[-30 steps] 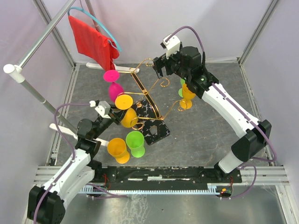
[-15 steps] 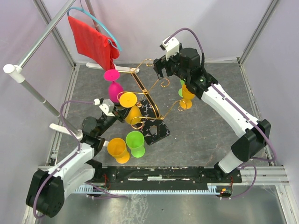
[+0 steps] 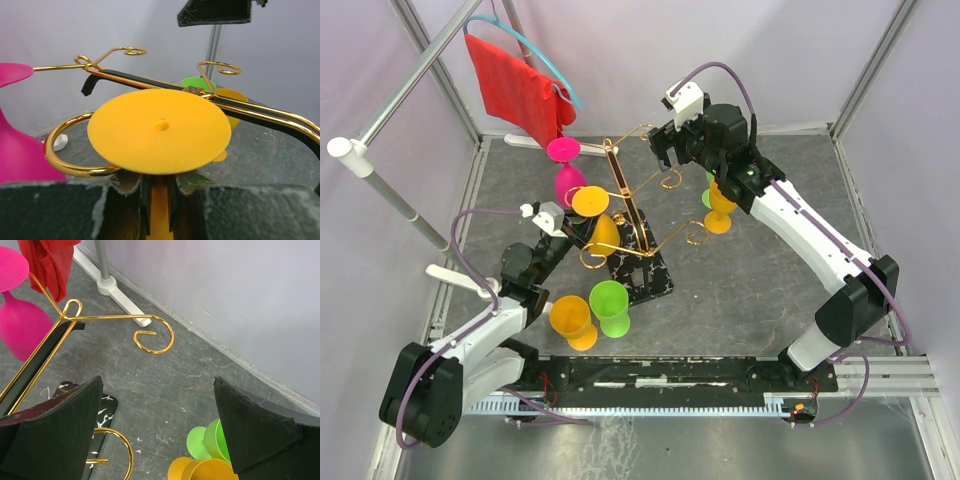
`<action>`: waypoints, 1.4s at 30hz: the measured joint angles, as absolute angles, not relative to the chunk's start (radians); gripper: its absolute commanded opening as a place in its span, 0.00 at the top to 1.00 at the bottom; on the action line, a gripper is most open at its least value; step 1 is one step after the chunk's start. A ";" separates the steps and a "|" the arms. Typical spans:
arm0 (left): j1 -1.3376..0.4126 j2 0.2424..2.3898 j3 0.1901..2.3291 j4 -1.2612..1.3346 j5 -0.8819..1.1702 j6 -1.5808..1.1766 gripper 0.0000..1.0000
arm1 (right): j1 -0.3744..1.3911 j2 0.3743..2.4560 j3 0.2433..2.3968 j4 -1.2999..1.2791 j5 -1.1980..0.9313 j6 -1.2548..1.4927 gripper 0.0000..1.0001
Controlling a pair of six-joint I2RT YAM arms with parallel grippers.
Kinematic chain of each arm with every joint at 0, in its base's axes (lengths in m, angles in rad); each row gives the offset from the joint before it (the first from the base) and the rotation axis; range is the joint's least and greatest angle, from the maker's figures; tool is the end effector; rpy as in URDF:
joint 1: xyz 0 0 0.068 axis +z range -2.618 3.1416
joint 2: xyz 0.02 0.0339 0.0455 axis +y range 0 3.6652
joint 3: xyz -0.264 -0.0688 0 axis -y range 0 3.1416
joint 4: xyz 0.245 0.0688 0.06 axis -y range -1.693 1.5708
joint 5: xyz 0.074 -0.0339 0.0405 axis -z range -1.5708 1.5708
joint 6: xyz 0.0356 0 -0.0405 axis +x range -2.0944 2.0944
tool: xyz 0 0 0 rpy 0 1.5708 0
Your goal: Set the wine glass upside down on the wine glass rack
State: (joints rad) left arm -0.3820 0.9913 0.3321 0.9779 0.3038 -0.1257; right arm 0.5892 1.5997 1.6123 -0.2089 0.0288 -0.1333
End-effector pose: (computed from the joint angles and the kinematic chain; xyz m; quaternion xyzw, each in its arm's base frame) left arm 0.1894 -0.0876 0.2656 0.1956 0.5588 -0.2870 0.7531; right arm 0.3159 0.2099 0.4191 -0.2646 0.7263 0.1325 0.6205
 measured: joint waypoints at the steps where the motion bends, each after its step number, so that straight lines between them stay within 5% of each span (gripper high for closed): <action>1: -0.382 0.998 0.334 0.982 0.288 -0.125 0.97 | 0.589 1.600 1.611 -0.208 0.029 -0.134 0.00; 42: -0.384 1.077 0.335 1.084 -0.118 -0.051 0.97 | 0.589 1.567 1.540 -0.135 -0.023 -0.136 0.00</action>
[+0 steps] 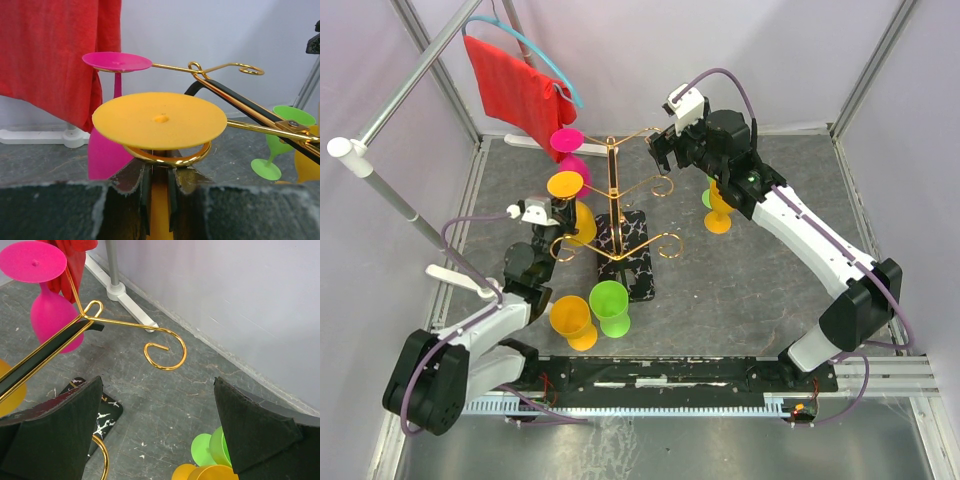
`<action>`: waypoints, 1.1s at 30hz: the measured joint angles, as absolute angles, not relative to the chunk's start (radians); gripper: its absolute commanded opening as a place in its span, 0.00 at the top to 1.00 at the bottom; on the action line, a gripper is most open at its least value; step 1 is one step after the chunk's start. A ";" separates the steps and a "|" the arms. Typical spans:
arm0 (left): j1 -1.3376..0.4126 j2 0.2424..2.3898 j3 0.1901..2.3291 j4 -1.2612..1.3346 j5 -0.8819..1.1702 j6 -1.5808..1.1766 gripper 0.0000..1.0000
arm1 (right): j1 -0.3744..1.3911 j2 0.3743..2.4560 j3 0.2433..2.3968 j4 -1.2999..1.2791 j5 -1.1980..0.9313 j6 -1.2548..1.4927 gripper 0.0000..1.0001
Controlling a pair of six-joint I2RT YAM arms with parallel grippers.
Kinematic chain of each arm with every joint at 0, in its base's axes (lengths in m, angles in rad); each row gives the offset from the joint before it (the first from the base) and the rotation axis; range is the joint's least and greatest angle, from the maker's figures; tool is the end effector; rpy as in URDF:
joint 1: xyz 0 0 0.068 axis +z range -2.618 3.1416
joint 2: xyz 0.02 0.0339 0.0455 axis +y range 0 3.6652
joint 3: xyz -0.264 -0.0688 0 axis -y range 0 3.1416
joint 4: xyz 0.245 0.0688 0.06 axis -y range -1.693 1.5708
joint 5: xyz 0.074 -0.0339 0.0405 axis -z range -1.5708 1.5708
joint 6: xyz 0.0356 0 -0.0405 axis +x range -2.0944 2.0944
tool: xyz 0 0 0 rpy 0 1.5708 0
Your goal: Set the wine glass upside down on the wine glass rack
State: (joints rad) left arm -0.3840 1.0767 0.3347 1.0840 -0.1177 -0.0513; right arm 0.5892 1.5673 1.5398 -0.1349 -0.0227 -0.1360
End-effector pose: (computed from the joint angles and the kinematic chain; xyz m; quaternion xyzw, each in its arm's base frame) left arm 0.2046 -0.0782 0.2613 0.0479 0.5755 -0.1430 0.8038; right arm 0.3103 0.2084 0.4130 -0.2772 0.7099 0.1539 0.6289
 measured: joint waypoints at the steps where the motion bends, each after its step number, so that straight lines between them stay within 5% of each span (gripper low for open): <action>1: -0.384 1.069 0.332 1.082 -0.126 -0.051 0.97 | 0.589 1.567 1.539 -0.135 -0.023 -0.136 0.00; 22: -0.383 0.858 0.268 0.957 -0.089 -0.016 0.97 | 0.589 1.562 1.525 -0.134 -0.022 -0.137 0.00; 33: -0.377 0.968 0.308 0.978 0.064 -0.017 0.97 | 0.589 1.562 1.525 -0.135 -0.007 -0.127 0.00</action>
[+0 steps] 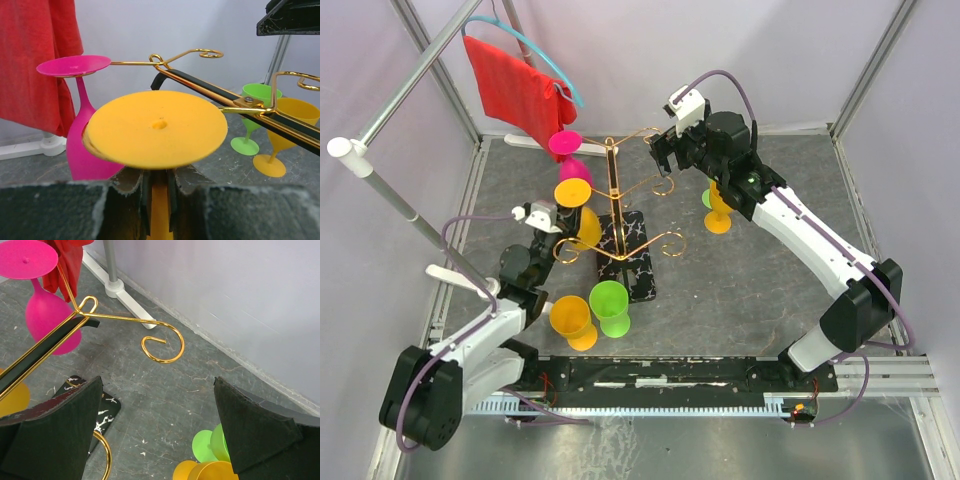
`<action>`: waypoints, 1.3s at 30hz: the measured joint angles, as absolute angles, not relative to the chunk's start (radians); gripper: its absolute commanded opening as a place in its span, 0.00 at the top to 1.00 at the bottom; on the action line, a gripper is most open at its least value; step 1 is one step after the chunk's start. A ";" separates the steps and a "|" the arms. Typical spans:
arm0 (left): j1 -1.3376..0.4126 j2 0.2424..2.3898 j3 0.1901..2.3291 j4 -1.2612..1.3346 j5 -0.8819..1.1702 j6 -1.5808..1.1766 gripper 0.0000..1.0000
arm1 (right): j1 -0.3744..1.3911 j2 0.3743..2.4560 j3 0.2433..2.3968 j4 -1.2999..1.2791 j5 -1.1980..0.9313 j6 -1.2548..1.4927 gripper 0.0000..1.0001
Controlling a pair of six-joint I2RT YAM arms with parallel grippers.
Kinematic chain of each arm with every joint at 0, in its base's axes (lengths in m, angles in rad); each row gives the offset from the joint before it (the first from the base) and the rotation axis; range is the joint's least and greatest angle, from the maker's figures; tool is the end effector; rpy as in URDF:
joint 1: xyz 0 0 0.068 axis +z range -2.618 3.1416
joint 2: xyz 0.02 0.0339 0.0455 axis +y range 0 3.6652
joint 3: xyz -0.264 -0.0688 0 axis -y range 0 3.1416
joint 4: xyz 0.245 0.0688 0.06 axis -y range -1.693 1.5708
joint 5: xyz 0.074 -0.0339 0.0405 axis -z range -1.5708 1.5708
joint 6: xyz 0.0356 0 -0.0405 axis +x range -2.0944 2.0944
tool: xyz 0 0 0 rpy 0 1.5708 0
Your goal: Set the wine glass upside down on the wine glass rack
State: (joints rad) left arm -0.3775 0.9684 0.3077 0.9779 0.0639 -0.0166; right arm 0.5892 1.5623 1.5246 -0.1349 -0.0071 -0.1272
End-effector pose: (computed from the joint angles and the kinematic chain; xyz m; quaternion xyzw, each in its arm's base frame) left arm 0.1895 -0.0776 0.2622 0.1307 0.5721 -0.1769 0.7902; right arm 0.3098 0.2074 0.4094 -0.2705 0.7160 0.1500 0.6258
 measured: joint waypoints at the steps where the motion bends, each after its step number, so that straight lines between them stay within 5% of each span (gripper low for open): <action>1: -0.377 0.982 0.320 0.974 0.068 -0.017 0.94 | 0.589 1.562 1.525 -0.135 -0.004 -0.126 0.00; 6: -0.377 0.986 0.352 0.921 0.072 -0.017 0.61 | 0.589 1.562 1.523 -0.135 0.006 -0.125 0.00; 11: -0.382 0.917 0.350 0.822 0.069 -0.019 0.45 | 0.589 1.562 1.520 -0.136 0.012 -0.126 0.00; 28: -0.381 0.486 0.337 0.281 -0.104 -0.041 0.39 | 0.589 1.562 1.484 -0.135 0.028 -0.129 0.00; 39: -0.382 0.387 0.479 -0.083 -0.219 -0.055 0.39 | 0.590 1.562 1.483 -0.166 0.056 -0.113 0.00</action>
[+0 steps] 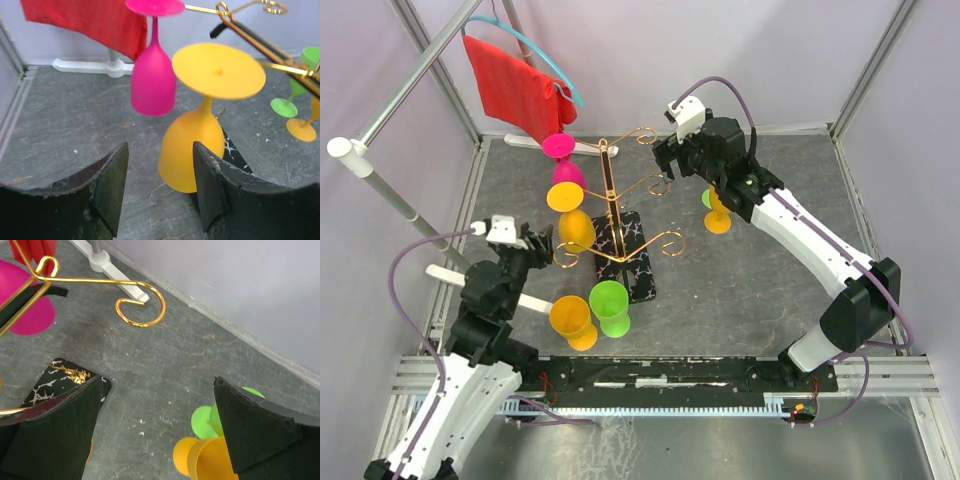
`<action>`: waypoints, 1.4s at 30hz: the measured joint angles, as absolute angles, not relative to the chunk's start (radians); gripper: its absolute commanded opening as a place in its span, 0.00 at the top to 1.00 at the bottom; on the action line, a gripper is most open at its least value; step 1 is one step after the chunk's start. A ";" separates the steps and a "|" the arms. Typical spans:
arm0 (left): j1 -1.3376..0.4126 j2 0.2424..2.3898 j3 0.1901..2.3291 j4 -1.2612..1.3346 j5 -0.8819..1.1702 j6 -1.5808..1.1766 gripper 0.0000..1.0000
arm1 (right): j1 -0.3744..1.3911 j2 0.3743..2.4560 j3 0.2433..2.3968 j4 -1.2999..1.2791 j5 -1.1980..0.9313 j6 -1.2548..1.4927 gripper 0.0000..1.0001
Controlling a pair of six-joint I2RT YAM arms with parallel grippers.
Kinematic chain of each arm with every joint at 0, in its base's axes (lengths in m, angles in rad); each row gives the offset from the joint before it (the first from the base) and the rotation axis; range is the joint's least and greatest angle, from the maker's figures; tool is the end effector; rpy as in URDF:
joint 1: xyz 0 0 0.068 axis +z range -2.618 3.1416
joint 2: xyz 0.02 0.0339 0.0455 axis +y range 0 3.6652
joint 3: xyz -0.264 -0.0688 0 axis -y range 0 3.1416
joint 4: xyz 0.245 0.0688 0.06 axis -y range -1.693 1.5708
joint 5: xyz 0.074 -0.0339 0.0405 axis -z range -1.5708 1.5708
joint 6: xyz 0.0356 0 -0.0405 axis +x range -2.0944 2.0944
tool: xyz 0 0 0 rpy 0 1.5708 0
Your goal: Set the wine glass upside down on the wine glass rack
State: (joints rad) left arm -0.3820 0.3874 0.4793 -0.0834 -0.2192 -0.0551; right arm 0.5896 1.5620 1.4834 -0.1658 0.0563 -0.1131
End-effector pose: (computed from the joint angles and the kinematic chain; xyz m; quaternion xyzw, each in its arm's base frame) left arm 0.1168 -0.0386 0.2964 0.0372 0.7032 -0.0779 0.7058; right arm 0.3111 0.2057 0.3916 -0.2548 0.7456 0.1237 0.6032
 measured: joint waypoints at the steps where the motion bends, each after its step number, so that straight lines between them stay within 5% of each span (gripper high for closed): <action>1: -0.382 0.392 0.521 -0.124 -0.234 -0.055 0.39 | 0.590 1.562 1.490 -0.183 0.066 -0.105 0.00; 14: -0.382 0.775 1.174 -0.770 -0.260 -0.181 0.41 | 0.591 1.562 1.660 -0.413 0.220 0.002 0.00; 25: -0.382 0.855 1.188 -1.119 -0.072 -0.323 0.45 | 0.591 1.563 1.665 -0.482 0.275 0.007 0.00; 42: -0.382 0.781 1.054 -1.274 0.097 -0.400 0.46 | 0.591 1.604 1.682 -0.488 0.311 0.002 0.00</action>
